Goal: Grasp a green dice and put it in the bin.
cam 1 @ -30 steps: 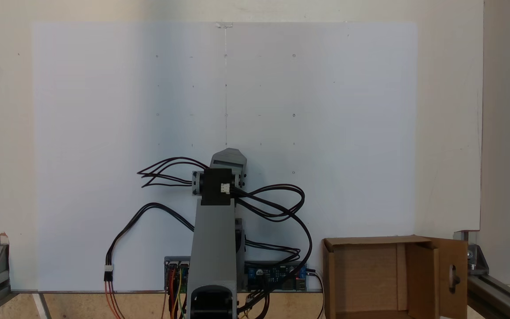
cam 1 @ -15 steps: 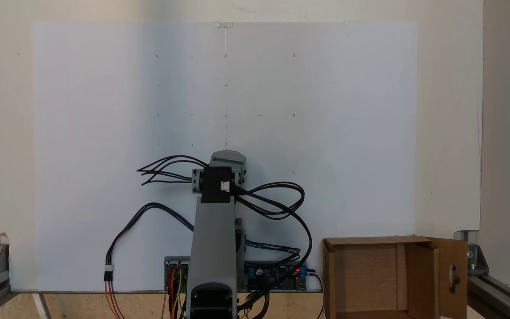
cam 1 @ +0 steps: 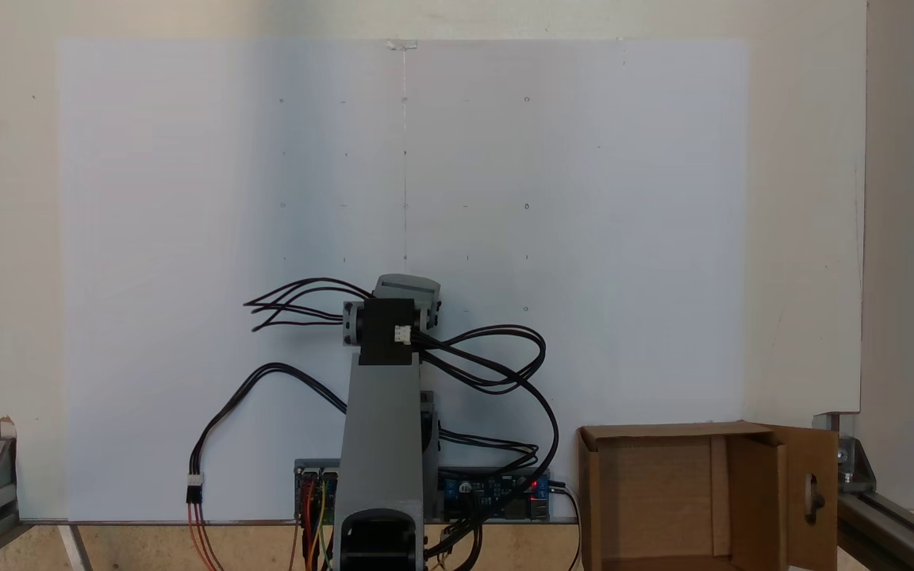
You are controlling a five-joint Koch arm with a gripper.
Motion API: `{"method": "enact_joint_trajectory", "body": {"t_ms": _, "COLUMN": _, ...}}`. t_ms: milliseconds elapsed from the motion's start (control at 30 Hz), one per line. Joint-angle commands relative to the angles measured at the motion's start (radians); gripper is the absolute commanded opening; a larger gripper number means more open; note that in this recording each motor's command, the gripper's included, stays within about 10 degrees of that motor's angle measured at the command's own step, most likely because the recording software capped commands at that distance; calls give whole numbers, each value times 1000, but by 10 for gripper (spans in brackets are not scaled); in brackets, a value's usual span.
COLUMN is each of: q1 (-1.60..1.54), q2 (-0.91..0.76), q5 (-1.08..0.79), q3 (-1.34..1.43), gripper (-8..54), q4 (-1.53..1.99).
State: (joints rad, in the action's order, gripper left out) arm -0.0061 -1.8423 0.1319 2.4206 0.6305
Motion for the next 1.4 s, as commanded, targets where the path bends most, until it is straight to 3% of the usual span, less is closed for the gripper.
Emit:
{"method": "enact_joint_trajectory", "body": {"t_ms": 0, "q1": 2, "q2": 0, "q5": 21, "q3": 3, "gripper": 121, "q4": 17}}
{"method": "enact_joint_trajectory", "body": {"t_ms": 233, "q1": 51, "q2": -58, "q5": 23, "q3": -186, "gripper": 121, "q4": 271}}
{"method": "enact_joint_trajectory", "body": {"t_ms": 567, "q1": 67, "q2": -77, "q5": 23, "q3": -785, "gripper": 121, "q4": 741}}
{"method": "enact_joint_trajectory", "body": {"t_ms": 800, "q1": 173, "q2": -77, "q5": -6, "q3": -963, "gripper": 121, "q4": 793}}
{"method": "enact_joint_trajectory", "body": {"t_ms": 967, "q1": 396, "q2": -77, "q5": -150, "q3": -974, "gripper": 121, "q4": 767}}
{"method": "enact_joint_trajectory", "body": {"t_ms": 1133, "q1": 849, "q2": -61, "q5": -433, "q3": -1006, "gripper": 121, "q4": 586}}
{"method": "enact_joint_trajectory", "body": {"t_ms": 1367, "q1": 1373, "q2": 80, "q5": -571, "q3": -1026, "gripper": 121, "q4": 279}}
